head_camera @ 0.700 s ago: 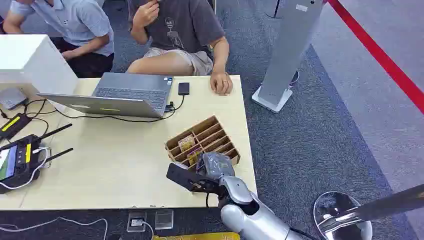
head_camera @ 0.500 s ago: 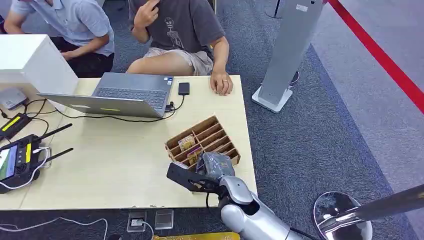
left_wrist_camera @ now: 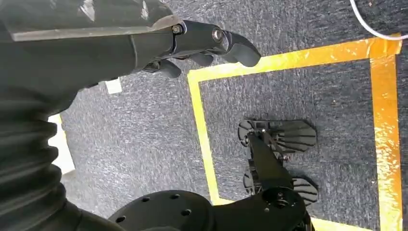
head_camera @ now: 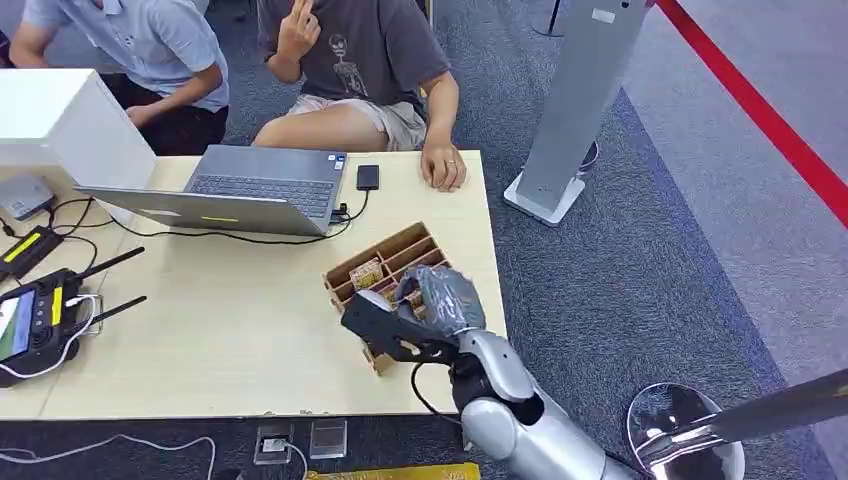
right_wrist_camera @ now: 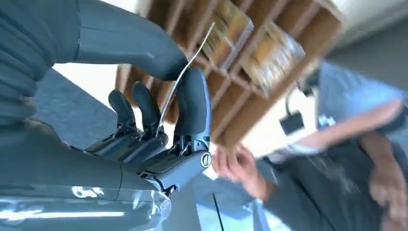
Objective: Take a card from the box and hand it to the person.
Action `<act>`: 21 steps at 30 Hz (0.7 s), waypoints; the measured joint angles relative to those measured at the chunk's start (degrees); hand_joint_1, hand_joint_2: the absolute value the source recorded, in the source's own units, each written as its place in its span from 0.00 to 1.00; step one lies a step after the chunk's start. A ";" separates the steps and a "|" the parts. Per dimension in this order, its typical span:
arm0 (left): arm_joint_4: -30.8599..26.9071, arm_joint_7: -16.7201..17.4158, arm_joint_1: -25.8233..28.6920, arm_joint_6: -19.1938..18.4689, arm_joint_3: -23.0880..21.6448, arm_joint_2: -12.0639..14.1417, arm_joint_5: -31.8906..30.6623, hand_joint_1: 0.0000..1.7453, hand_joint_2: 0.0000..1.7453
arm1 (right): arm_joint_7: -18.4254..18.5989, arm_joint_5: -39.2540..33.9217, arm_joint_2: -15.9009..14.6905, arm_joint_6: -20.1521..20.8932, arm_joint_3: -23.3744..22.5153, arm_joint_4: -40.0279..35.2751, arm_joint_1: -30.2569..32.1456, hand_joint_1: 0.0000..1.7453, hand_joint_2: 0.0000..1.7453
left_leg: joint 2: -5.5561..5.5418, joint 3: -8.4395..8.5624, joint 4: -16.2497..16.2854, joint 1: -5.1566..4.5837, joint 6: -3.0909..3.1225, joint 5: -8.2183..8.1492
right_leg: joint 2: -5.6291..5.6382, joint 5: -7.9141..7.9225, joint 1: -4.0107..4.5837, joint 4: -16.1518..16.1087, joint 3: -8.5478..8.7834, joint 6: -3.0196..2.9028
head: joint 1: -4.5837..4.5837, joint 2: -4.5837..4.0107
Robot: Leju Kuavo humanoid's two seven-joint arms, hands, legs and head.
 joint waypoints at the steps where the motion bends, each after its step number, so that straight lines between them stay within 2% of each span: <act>1: 0.00 -0.02 0.00 0.00 0.00 0.00 0.00 0.00 1.00 | -0.18 -0.07 -0.31 -0.09 -0.26 -0.96 0.04 0.77 1.00 | 0.00 -0.01 0.00 0.00 0.00 0.00 | 0.00 0.00 0.00 0.00 0.00 0.00 | 0.02 0.00; 10: 0.00 -0.28 0.00 0.02 0.00 0.00 0.15 0.00 1.00 | -3.31 -0.50 -2.25 -2.59 -2.29 -8.25 0.48 0.77 1.00 | 0.00 -0.01 0.00 0.00 0.00 0.00 | 0.00 0.00 0.00 0.00 0.00 0.00 | -0.02 0.00; 15: 0.00 -0.85 -0.06 -0.15 0.00 0.00 -0.81 0.00 1.00 | -13.65 1.64 -2.60 -9.34 -2.80 -7.47 -0.24 0.77 1.00 | -0.01 -0.05 -0.01 0.00 0.00 0.00 | 0.00 0.00 0.00 0.01 0.04 0.00 | -0.02 0.00; 17: 0.00 -1.13 -0.08 -0.24 -0.04 0.00 -1.33 0.00 1.00 | -18.08 0.15 -1.73 -11.32 -2.90 -3.52 -1.86 0.77 1.00 | 0.00 -0.04 -0.01 0.00 0.00 0.01 | 0.00 0.01 0.00 0.01 0.03 0.00 | 0.04 0.00; 21: 0.00 -1.46 -0.31 -0.66 -0.11 0.00 -2.12 0.00 1.00 | -23.70 -2.78 0.97 -13.81 -2.99 4.80 -6.54 0.77 1.00 | -0.02 -0.06 -0.01 0.00 -0.01 0.05 | -0.02 0.04 0.00 0.04 0.04 0.00 | 0.04 0.00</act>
